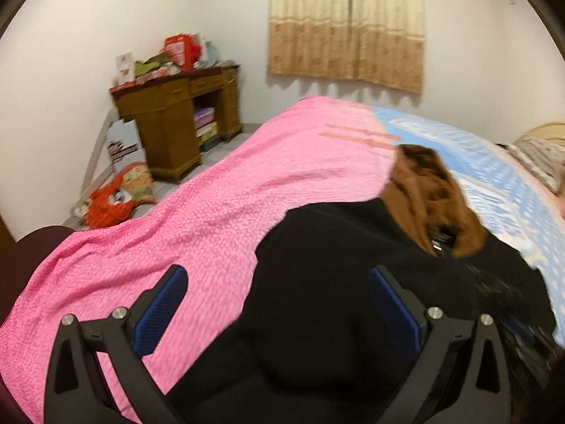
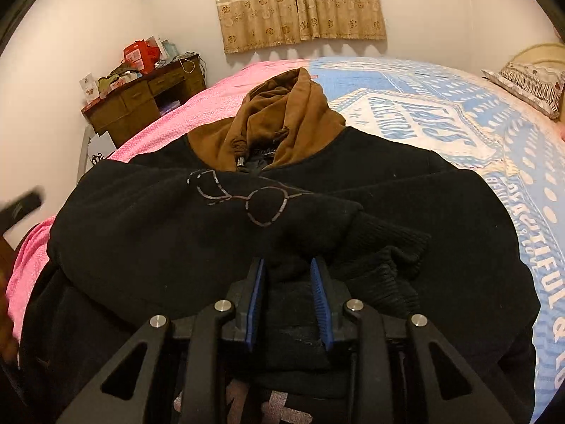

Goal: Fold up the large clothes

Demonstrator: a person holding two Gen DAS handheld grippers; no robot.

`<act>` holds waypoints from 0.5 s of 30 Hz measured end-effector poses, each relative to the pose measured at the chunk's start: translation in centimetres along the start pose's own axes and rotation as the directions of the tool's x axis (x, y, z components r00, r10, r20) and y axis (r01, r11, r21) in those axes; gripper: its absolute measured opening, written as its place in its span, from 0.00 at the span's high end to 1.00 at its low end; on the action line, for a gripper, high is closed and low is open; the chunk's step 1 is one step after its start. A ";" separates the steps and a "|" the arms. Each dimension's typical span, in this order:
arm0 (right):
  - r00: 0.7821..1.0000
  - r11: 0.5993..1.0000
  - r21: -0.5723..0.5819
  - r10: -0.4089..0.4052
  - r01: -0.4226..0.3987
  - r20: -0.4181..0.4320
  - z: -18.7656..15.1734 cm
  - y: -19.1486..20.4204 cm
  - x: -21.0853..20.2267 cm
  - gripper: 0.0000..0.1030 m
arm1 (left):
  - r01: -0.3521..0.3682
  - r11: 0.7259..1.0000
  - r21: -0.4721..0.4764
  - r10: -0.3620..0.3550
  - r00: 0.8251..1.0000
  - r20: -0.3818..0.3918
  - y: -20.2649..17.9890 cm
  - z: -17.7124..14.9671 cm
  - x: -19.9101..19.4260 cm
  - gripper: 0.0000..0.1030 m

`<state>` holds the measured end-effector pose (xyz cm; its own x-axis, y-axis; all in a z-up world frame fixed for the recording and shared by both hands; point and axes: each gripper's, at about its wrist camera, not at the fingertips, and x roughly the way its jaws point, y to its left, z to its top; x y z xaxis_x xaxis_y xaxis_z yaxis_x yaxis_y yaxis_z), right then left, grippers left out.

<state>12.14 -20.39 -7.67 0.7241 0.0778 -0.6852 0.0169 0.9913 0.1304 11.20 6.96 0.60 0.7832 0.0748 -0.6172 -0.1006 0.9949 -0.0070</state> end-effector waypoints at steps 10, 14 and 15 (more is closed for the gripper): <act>0.975 0.975 0.091 0.193 -0.203 0.111 -1.6 -1.4 -5.1 0.49 | 0.010 0.998 -0.056 -0.018 0.989 -0.143 3.0 -3.7 5.7 0.00; 0.968 0.943 0.273 0.137 -0.192 0.209 -2.3 -5.6 -8.2 0.49 | 0.060 0.993 -0.104 -0.078 0.981 -0.175 3.3 -3.9 6.4 0.00; 0.971 0.935 0.311 0.108 -0.172 0.211 -2.3 -6.5 -8.4 0.48 | 0.068 0.991 -0.114 -0.088 0.980 -0.179 3.4 -4.0 6.5 0.00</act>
<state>4.39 -27.28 -4.44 0.8507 0.1607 -0.5005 0.1059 0.8802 0.4626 13.52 10.53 -6.55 0.6664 -0.0259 -0.7451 -0.1167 0.9835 -0.1386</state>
